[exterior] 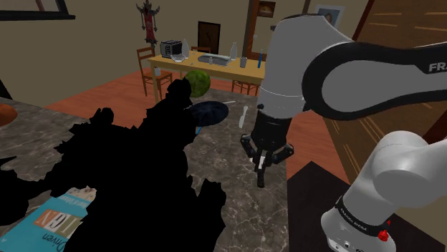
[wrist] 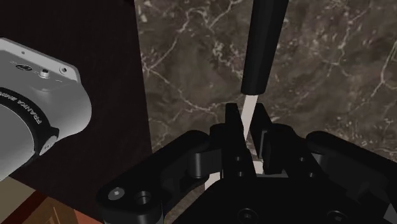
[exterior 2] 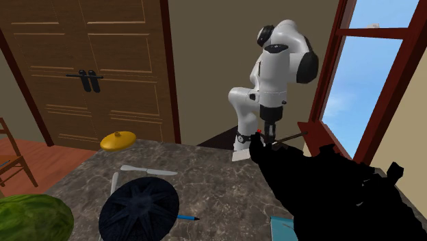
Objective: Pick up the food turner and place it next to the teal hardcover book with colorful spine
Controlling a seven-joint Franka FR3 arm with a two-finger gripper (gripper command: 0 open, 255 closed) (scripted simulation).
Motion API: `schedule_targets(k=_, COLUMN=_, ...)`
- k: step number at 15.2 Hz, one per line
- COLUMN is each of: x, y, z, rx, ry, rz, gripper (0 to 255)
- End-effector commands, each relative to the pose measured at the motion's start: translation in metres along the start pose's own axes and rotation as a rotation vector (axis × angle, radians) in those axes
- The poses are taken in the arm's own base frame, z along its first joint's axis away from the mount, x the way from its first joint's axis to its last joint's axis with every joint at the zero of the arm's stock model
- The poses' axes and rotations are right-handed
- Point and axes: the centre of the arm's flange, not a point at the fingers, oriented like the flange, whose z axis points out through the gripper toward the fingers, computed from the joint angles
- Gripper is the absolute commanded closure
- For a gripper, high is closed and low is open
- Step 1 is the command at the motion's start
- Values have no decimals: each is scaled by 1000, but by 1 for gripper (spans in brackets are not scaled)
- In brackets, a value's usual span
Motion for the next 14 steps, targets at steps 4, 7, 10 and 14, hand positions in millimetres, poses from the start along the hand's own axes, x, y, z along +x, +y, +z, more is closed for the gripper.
schedule_targets(k=4, x=-65, y=-2, z=4, rx=0, ry=0, rz=2, gripper=255)
schedule_targets(k=7, x=-105, y=-6, z=6, rx=0, ry=0, rz=2, gripper=255)
schedule_targets(k=10, x=-144, y=-9, z=9, rx=0, ry=0, rz=2, gripper=255)
schedule_targets(k=14, x=-197, y=-13, z=12, rx=0, ry=0, rz=2, gripper=255)
